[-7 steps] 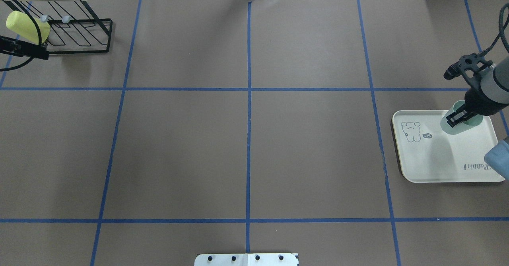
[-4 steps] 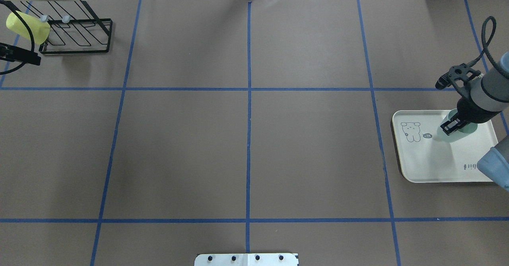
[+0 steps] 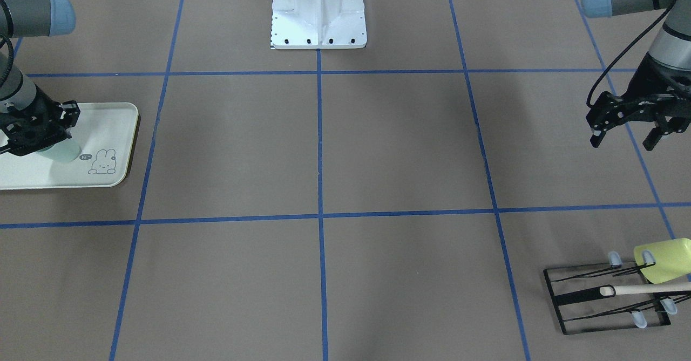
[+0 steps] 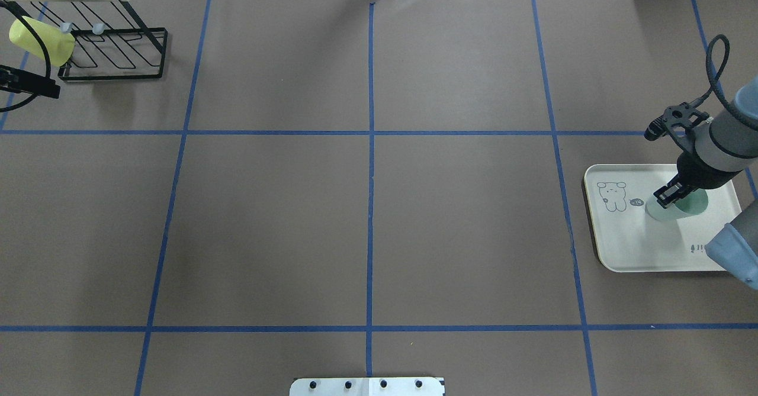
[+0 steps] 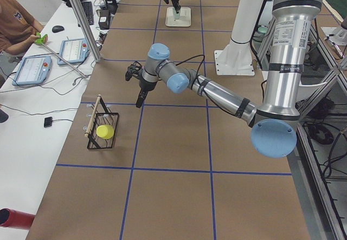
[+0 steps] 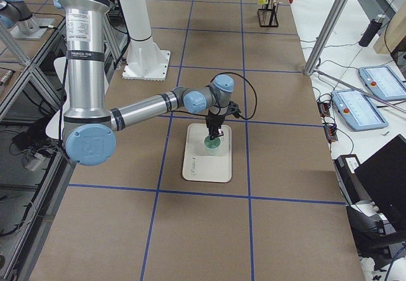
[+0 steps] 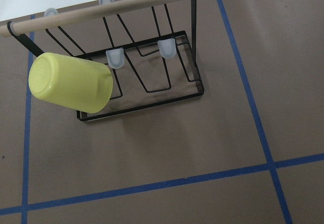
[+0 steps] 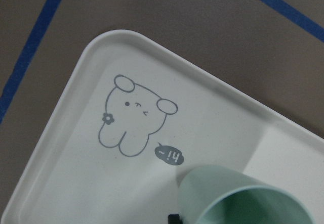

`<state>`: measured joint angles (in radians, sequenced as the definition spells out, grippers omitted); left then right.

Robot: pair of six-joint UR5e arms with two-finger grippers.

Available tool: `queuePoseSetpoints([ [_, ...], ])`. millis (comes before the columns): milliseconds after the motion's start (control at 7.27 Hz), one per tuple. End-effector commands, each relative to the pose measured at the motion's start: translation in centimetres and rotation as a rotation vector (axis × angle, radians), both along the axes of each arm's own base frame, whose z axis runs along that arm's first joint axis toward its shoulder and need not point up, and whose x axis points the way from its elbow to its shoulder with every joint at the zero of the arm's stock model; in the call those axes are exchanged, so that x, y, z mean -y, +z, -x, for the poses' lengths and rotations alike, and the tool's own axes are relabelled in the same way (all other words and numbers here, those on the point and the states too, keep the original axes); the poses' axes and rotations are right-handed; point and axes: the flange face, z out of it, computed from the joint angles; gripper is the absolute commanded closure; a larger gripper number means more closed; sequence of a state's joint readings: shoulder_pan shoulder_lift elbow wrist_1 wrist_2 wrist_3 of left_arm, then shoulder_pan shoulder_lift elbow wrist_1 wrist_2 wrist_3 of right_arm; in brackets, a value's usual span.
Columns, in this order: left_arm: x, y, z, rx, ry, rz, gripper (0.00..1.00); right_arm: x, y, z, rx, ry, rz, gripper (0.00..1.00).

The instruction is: Left arm grabs green cup and hands to right arm on tray

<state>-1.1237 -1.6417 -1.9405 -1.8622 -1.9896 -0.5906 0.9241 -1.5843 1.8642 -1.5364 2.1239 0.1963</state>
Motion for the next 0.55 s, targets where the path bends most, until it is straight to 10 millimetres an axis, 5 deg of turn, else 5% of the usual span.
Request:
queuePoseSetpoints([
  [0,0.0,0.0,0.0,0.000,-0.001,0.000,0.00,0.1,-1.8,-0.9,0.024,0.015,-0.009,0.00],
  [275,0.0,0.0,0.0,0.000,0.001,0.001,0.00,2.0,-6.5,-8.3,0.025,0.122,0.052,0.00],
  [413,0.0,0.1,0.1,0.001,0.001,0.004,0.00,4.5,-10.1,-12.4,0.028,0.108,0.072,0.00],
])
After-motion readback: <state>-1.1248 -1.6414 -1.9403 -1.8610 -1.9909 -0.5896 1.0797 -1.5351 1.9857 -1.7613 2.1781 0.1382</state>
